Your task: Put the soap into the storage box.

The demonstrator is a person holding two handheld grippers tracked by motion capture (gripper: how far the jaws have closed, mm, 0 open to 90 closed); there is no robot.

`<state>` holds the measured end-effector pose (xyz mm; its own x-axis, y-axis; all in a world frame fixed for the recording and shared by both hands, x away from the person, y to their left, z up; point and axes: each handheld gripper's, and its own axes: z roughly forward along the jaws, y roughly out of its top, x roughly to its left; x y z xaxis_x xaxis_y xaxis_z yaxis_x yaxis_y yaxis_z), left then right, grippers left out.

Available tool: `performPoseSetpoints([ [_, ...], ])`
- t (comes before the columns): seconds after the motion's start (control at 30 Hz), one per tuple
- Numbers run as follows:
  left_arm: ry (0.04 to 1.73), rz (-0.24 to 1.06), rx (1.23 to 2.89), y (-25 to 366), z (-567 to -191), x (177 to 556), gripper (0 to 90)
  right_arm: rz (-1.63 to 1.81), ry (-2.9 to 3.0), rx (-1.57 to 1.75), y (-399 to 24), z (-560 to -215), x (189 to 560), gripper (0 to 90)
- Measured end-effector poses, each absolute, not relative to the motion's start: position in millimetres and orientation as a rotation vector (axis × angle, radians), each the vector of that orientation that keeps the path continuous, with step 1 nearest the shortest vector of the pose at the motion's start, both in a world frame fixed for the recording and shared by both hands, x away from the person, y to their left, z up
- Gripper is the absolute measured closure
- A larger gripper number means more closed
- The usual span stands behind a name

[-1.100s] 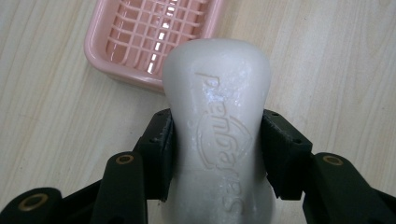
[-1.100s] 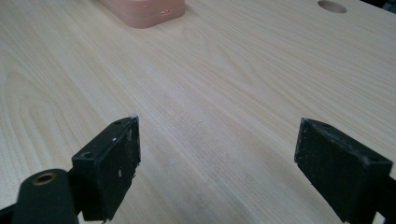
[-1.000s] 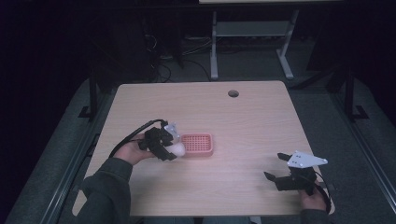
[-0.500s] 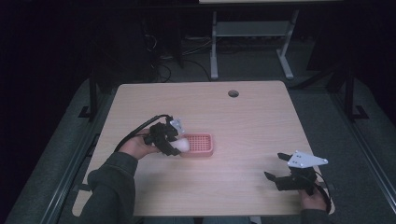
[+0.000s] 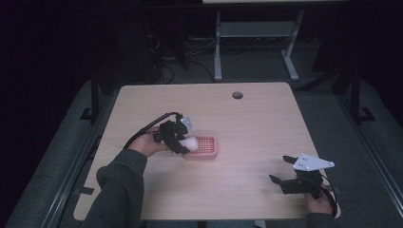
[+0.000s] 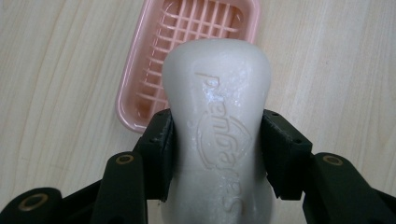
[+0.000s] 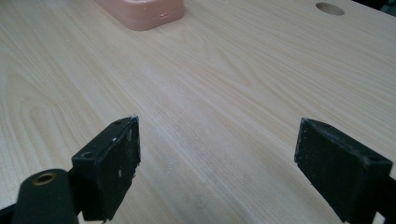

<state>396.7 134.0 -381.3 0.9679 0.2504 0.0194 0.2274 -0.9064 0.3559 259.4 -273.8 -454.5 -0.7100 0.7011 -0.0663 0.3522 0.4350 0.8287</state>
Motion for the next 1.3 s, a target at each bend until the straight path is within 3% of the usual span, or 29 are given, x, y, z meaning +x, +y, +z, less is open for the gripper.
performPoseSetpoints([
  [1.3, 0.293, 0.058, 2.791, 88, -395, 422, 49.4, 1.186, 2.288, 0.891, -273, -454, 259, 13.6],
])
